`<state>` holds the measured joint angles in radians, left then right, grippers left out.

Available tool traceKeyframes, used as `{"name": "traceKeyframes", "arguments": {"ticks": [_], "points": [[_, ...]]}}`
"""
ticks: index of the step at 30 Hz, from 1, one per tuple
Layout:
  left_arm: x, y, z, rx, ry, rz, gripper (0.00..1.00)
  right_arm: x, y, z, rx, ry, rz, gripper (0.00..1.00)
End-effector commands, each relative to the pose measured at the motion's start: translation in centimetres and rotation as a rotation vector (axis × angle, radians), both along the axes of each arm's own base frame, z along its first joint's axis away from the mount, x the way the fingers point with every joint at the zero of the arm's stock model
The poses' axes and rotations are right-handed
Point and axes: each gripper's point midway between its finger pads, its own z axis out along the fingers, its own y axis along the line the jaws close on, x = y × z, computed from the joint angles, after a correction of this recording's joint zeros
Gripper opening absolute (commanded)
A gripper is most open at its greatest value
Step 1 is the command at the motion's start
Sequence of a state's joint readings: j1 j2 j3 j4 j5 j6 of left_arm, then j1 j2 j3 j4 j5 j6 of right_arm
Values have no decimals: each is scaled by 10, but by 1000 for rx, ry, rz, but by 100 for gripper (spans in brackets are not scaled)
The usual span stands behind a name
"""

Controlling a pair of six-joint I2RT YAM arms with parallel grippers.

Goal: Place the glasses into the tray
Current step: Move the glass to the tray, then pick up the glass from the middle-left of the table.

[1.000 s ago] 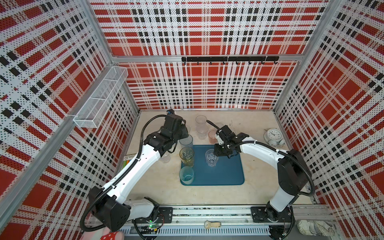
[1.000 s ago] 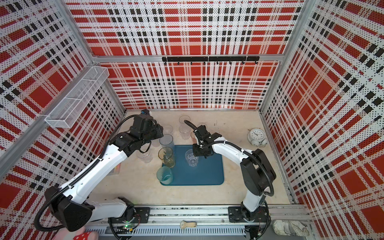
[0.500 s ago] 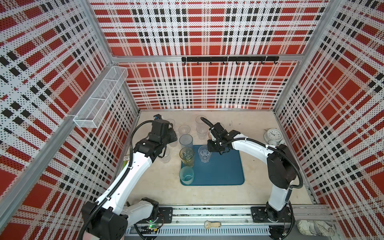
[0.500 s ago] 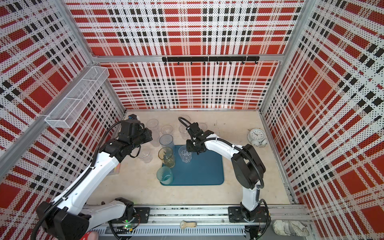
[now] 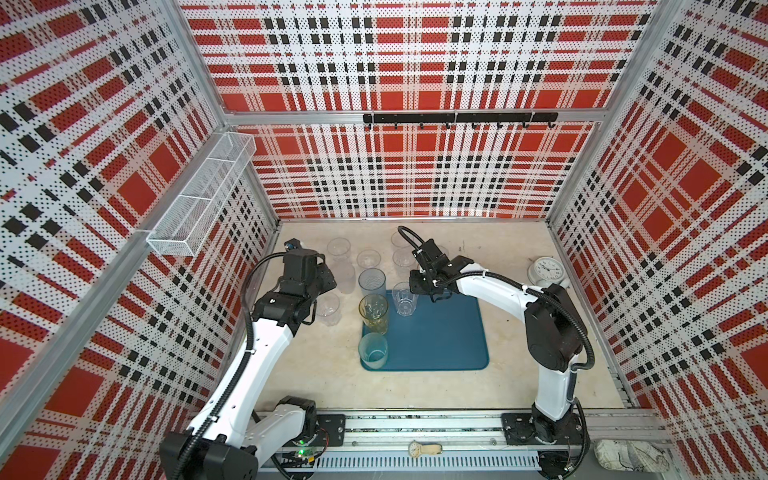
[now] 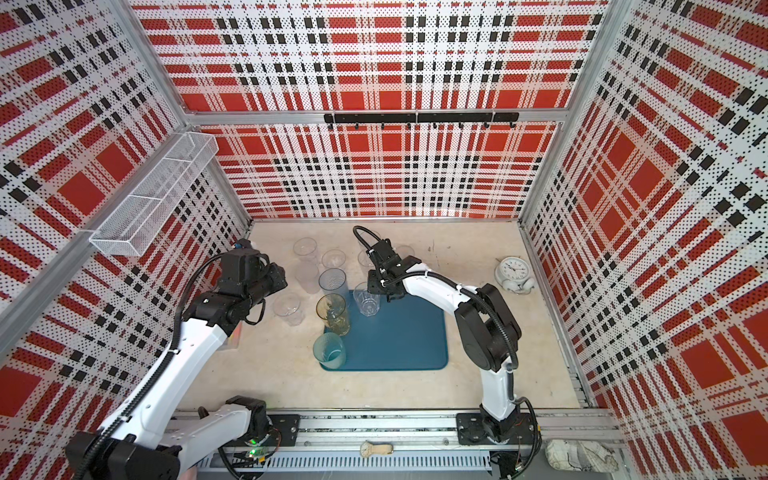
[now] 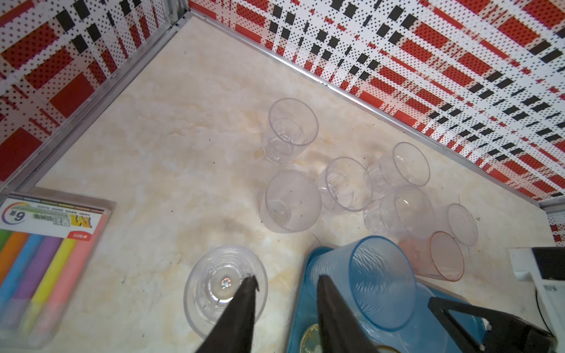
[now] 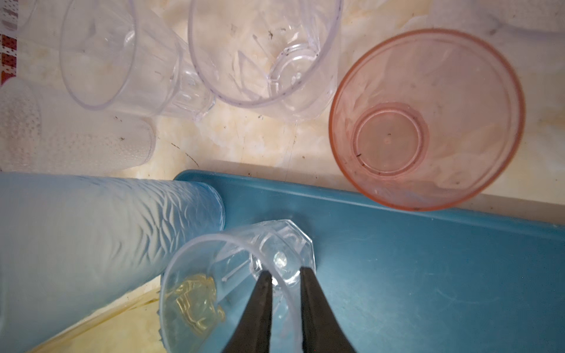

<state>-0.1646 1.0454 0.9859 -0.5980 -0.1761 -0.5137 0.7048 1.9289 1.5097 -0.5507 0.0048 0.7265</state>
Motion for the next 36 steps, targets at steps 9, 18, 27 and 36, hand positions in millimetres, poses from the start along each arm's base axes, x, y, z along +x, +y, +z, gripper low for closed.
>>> {"name": "traceKeyframes", "arguments": {"ticks": [9,18,27,36], "points": [[-26,51,-54,-159,66,100,49,1,4,38,92,-66,-4,39],[-27,55,-86,-246,99,161,52,-5,-17,72,161,-137,-23,42],[-21,32,-113,-201,168,142,51,-15,-23,63,185,-123,-23,42],[-29,43,-123,-117,200,206,49,-19,-24,57,202,-116,-25,43]]}}
